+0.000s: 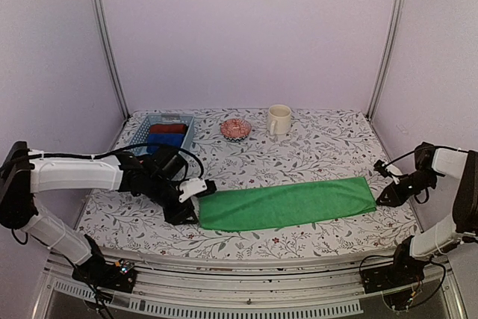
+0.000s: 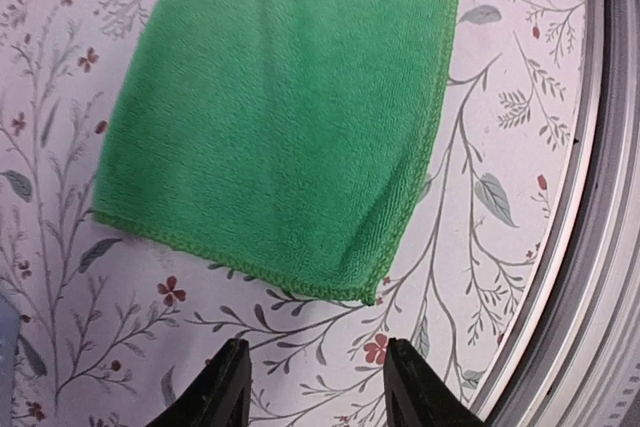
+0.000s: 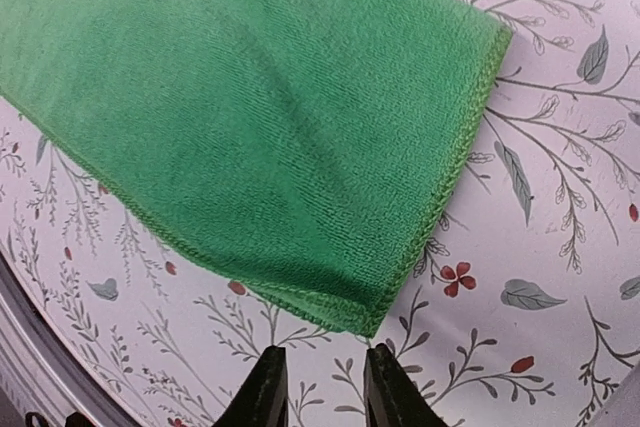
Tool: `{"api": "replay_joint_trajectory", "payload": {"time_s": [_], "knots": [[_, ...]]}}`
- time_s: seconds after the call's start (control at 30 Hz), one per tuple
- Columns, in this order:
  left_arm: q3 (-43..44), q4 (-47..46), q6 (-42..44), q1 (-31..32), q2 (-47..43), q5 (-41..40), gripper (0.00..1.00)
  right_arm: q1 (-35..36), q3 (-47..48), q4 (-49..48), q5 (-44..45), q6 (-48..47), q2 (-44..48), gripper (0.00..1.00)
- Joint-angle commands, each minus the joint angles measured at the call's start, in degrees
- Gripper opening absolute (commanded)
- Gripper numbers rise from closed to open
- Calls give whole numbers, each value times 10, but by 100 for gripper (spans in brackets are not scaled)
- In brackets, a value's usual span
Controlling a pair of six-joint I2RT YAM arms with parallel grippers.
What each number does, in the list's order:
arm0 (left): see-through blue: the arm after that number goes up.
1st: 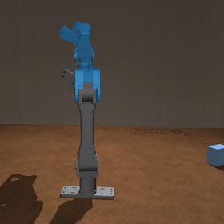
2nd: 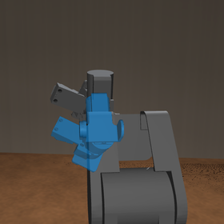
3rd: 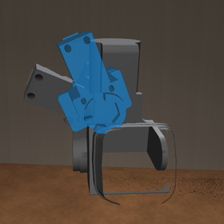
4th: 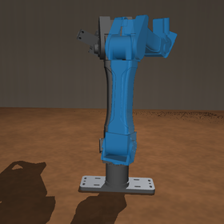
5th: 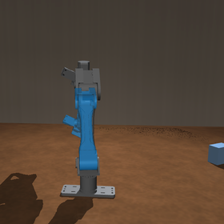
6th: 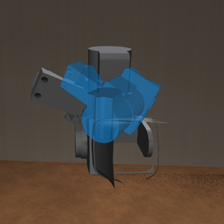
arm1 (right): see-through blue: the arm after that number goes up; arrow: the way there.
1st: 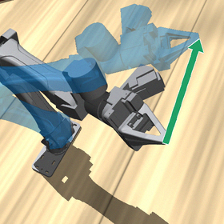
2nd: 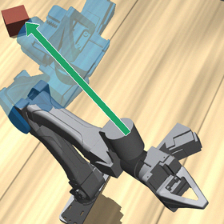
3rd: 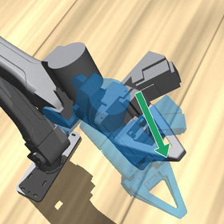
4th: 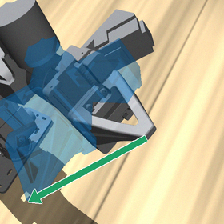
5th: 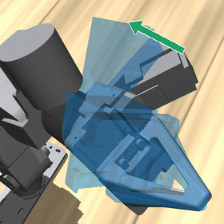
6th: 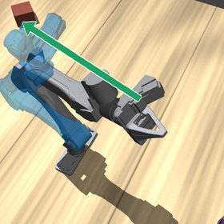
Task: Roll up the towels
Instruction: Fold the towel at the center of the board, then adjust the towel at the center of the board.
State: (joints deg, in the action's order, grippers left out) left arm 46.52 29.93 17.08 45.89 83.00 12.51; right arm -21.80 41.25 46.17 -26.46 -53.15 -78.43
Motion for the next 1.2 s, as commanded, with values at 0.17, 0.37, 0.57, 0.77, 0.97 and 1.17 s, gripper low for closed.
{"api": "replay_joint_trajectory", "payload": {"time_s": [0.17, 0.37, 0.57, 0.77, 0.97, 1.17], "knots": [[82, -110, -124, -8, 12, -121, 37, 3, 117, 18, -103, 36, -23, 37], [191, -105, -267, -33, 149, -130, 12, 15, 203, -11, -107, 170, -142, 24], [186, -134, -331, -47, 188, -104, 0, 69, 190, 1, -83, 188, -211, 14], [157, -134, -339, -50, 199, -88, 0, 101, 145, -12, -57, 184, -222, 14], [149, -125, -344, -51, 236, -112, 0, 103, 153, -49, 33, 226, -260, 17], [145, -130, -380, -58, 265, -148, 0, 102, 227, -70, 75, 267, -319, 18]]}}
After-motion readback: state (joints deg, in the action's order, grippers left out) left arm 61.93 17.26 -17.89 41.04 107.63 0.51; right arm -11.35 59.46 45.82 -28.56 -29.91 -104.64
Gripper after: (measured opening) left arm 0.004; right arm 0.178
